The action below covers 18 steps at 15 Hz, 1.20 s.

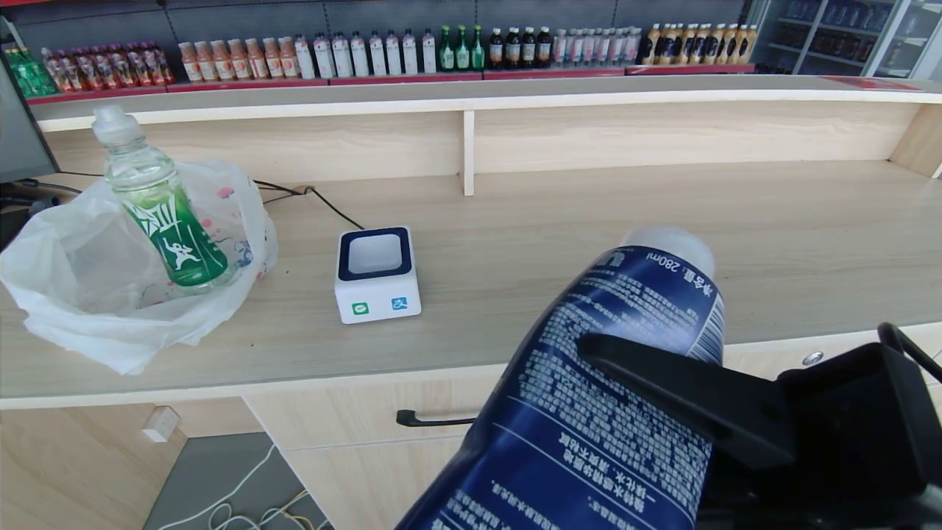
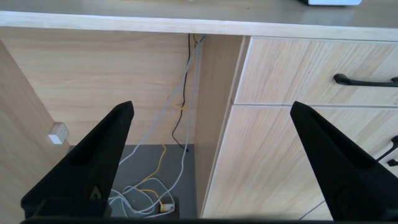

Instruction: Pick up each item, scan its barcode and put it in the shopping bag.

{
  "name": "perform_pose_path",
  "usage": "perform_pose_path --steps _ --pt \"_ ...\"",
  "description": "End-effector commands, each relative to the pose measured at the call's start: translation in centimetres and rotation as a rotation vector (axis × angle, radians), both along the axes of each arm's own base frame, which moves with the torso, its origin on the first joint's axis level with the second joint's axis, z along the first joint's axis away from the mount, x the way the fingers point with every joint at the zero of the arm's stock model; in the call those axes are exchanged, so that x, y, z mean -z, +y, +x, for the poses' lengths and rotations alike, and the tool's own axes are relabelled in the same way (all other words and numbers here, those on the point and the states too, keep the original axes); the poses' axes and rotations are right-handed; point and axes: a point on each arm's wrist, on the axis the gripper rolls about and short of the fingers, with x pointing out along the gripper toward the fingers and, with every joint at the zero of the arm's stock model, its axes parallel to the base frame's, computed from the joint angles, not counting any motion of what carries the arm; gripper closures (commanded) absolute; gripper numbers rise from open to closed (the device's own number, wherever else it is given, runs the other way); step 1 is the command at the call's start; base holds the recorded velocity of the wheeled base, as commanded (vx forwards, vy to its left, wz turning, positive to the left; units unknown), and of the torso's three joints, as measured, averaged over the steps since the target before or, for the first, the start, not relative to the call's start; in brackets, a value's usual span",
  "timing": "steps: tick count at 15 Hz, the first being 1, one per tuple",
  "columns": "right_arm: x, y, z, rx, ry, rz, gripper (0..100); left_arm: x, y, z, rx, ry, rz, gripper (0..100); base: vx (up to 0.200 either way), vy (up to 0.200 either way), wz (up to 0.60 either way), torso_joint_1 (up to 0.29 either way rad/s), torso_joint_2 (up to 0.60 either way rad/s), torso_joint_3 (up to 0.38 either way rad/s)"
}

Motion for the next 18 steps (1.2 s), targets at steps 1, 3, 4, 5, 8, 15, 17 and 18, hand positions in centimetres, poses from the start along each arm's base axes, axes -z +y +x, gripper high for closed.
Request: perform_pose_path --steps 1,3,4,5,8,15,17,18 --pt "0.13 0.13 0.02 -0.003 0.003 -0.005 100 0.0 0.0 0.0 -0.001 0.0 0.0 0 0.0 0.0 0.0 0.0 0.0 0.0" --pt "0.16 0.16 0.03 -0.003 0.003 -0.006 100 0.0 0.0 0.0 -0.001 0.0 0.0 0 0.0 0.0 0.0 0.0 0.0 0.0" --pt "0.17 0.12 0.01 -0.003 0.003 -0.006 100 0.0 0.0 0.0 -0.001 0.0 0.0 0 0.0 0.0 0.0 0.0 0.0 0.0" --pt "0.31 0.07 -0.02 -0.004 0.008 -0.011 100 0.0 0.0 0.0 -0.001 0.0 0.0 0 0.0 0.0 0.0 0.0 0.0 0.0" --pt "0.28 0.06 -0.07 -0.006 0.009 -0.009 100 0.0 0.0 0.0 -0.001 0.0 0.0 0 0.0 0.0 0.0 0.0 0.0 0.0" --pt "-0.36 0.18 0.02 -0.033 0.055 0.034 100 0.0 0.0 0.0 -0.001 0.0 0.0 0 0.0 0.0 0.0 0.0 0.0 0.0" --pt "-0.43 0.56 0.31 -0.046 0.092 0.048 100 0.0 0.0 0.0 -0.001 0.0 0.0 0 0.0 0.0 0.0 0.0 0.0 0.0" --pt "-0.22 0.76 0.44 -0.054 0.114 0.046 100 0.0 0.0 0.0 -0.001 0.0 0.0 0 0.0 0.0 0.0 0.0 0.0 0.0"
